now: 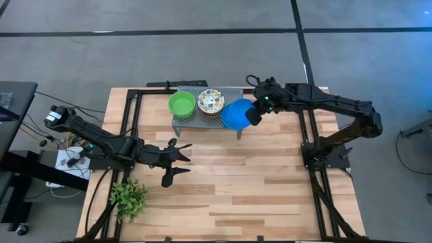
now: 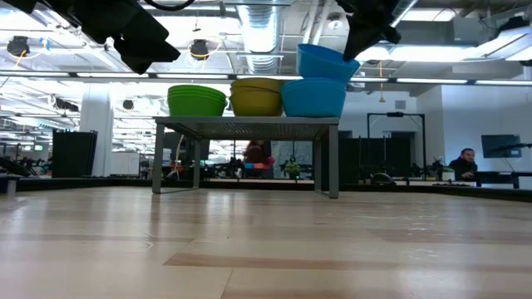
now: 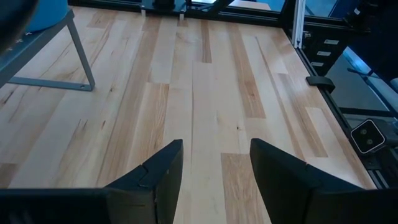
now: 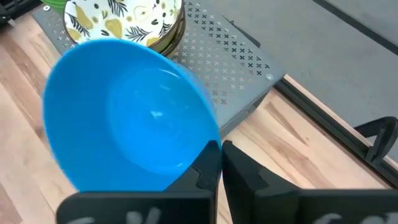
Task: Pick & Place Mini bowls
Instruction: Stack the blue bowl on top of the other blue bowls on the shelf
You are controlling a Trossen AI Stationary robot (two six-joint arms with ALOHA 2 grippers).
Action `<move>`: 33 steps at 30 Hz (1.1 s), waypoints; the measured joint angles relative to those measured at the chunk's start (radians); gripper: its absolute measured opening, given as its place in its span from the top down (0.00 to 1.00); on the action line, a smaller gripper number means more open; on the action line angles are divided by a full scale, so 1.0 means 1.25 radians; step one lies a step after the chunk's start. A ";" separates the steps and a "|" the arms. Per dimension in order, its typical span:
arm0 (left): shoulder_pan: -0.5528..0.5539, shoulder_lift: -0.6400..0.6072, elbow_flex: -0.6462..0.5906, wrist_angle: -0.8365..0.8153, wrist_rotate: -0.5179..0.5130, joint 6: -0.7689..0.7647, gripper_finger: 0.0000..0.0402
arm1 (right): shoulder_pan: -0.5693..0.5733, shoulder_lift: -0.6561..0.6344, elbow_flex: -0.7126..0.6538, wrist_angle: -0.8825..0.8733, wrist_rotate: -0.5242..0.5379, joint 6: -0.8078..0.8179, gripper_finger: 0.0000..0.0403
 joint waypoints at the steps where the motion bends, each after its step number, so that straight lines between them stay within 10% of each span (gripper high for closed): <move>1: 0.000 0.000 0.000 0.000 0.000 0.000 0.54 | 0.000 0.000 0.000 0.000 0.000 0.000 0.97; 33: 0.000 0.000 0.000 0.001 0.000 0.000 0.54 | -0.025 0.153 0.017 0.043 0.021 -0.029 0.85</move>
